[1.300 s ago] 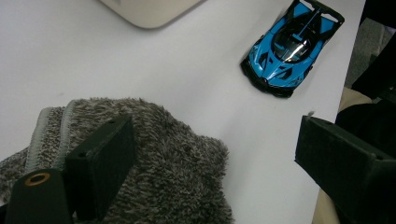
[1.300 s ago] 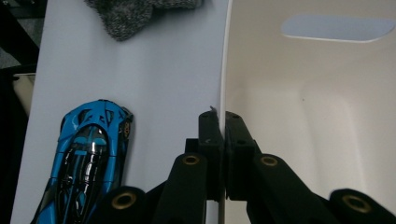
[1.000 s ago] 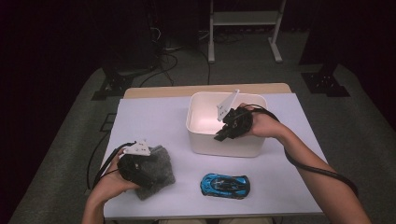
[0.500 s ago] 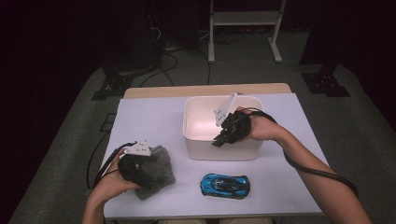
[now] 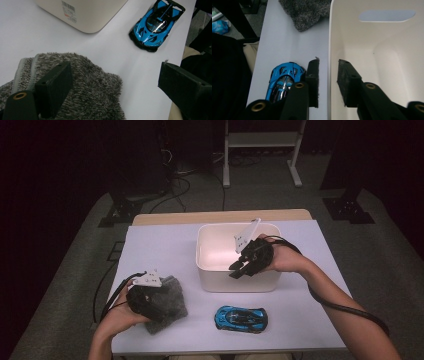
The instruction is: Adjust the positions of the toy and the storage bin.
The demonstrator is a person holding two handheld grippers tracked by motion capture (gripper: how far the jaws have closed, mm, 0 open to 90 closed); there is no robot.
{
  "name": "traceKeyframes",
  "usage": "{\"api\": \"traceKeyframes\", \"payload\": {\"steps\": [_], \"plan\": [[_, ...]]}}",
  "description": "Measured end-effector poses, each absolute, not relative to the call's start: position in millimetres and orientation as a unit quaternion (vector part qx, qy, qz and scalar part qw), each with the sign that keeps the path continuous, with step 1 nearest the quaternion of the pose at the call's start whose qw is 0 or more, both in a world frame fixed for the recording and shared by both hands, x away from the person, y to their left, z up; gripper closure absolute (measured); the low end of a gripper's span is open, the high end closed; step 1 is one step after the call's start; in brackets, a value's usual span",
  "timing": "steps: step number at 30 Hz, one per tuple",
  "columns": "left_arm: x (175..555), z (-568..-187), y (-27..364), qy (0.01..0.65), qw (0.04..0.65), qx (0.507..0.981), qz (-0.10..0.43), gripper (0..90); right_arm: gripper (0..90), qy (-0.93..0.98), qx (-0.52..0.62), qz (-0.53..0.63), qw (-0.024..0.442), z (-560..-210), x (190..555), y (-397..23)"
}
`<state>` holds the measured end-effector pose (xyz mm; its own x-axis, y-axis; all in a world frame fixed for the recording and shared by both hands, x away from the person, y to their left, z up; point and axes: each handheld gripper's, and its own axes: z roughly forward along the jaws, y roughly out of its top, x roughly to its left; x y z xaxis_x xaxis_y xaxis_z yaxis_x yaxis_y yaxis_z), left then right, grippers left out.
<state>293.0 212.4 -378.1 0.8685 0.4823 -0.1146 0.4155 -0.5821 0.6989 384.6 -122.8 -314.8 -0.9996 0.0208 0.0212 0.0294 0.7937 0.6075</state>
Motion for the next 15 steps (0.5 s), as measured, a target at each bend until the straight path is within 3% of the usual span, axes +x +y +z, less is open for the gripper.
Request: {"api": "traceKeyframes", "payload": {"steps": [15], "plan": [[293.9,-379.6,212.4,0.255,0.379,0.888,0.044,10.9,40.6,-0.924,-0.033,-0.381,-0.008,-280.0,351.1,-153.3]]}}
